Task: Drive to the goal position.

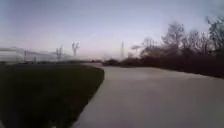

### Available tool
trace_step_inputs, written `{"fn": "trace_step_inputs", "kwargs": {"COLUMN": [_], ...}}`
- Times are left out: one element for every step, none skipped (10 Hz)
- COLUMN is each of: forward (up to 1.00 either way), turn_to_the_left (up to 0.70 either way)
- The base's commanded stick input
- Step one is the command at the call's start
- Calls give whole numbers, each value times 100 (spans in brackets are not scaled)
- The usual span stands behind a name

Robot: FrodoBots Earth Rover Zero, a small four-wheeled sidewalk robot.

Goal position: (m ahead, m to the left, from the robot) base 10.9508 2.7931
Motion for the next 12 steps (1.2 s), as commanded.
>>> {"fn": "trace_step_inputs", "kwargs": {"forward": [100,100,100,100,100,100,100,100,100,100,100,100], "turn_to_the_left": [0,0,0,0,0,0,0,0,0,0,0,-3]}}
